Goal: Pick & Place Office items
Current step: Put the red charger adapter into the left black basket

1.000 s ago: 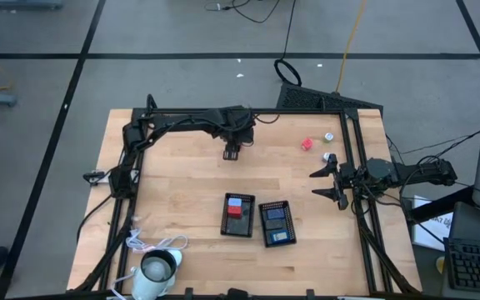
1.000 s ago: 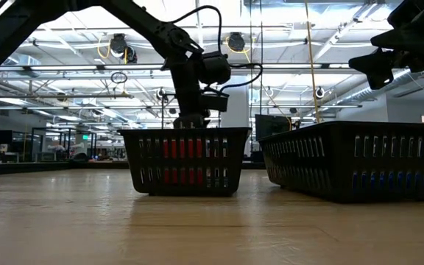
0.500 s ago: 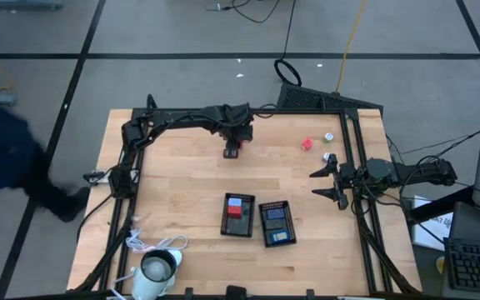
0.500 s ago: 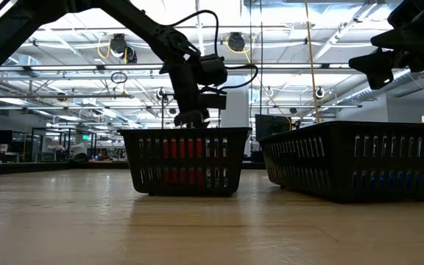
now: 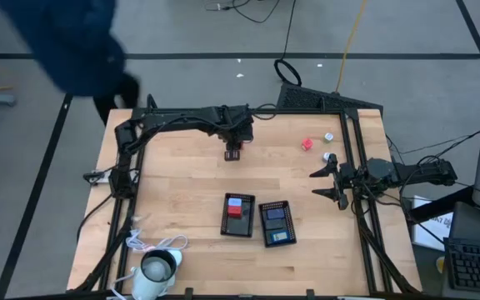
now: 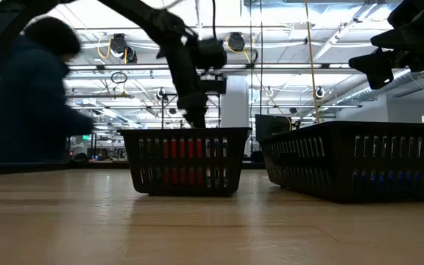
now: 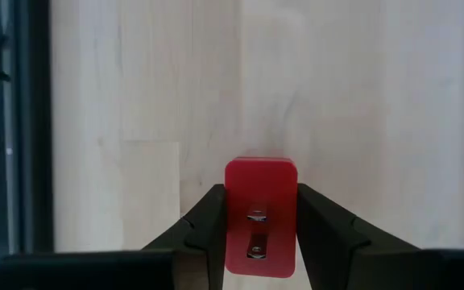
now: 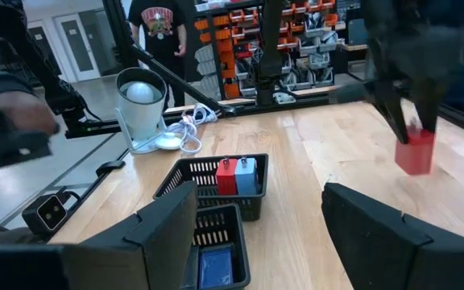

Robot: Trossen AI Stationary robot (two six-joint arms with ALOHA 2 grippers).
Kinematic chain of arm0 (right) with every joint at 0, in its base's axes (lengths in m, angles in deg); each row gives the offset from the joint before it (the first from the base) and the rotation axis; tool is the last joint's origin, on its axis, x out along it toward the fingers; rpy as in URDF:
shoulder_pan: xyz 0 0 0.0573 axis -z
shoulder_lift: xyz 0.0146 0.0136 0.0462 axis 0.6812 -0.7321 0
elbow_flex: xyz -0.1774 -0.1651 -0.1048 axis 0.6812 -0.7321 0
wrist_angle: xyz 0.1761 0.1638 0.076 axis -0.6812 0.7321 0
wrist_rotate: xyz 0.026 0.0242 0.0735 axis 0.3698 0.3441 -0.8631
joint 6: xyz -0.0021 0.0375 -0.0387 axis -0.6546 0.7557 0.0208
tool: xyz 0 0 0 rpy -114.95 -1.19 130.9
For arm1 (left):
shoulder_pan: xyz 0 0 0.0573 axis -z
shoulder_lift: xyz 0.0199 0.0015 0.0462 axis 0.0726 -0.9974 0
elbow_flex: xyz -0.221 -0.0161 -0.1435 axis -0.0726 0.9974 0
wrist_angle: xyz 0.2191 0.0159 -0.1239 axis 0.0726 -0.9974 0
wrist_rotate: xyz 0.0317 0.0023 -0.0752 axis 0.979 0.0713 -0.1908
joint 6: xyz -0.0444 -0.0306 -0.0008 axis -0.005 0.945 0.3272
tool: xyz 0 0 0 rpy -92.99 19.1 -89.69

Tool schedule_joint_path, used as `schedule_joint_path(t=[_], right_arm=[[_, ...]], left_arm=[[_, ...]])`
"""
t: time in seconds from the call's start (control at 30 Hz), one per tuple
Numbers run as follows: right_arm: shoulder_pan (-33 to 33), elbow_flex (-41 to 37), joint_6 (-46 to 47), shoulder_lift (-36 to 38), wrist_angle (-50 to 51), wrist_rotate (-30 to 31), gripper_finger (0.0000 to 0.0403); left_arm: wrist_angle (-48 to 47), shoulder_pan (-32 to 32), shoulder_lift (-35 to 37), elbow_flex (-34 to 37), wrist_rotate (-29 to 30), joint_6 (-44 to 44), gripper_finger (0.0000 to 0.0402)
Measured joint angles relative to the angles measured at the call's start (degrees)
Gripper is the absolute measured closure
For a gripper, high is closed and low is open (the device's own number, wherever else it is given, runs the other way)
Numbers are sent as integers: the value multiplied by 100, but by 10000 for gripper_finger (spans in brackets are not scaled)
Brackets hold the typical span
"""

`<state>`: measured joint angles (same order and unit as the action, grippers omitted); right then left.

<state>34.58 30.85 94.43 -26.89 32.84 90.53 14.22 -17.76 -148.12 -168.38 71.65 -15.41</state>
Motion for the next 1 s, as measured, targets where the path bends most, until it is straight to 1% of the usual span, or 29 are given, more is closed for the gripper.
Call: schedule_joint_path(t=[0.23, 0.37, 0.5, 0.8, 1.0], right_arm=[[0, 0, 0, 2, -2, 0, 149], [0, 0, 0, 0, -2, 0, 149], [1, 0, 0, 2, 0, -1, 149], [1, 0, 0, 2, -29, 0, 149], [0, 0, 0, 0, -52, 0, 149]], left_arm=[[-292, 686, 648, -1, 1, 479, 286], [-449, 1191, 948, -1, 34, 665, 286], [-566, 1750, 1218, -1, 193, 822, 286], [-735, 2811, 1409, -10, 191, 1140, 286], [-736, 3341, 1400, -8, 189, 1751, 286]])
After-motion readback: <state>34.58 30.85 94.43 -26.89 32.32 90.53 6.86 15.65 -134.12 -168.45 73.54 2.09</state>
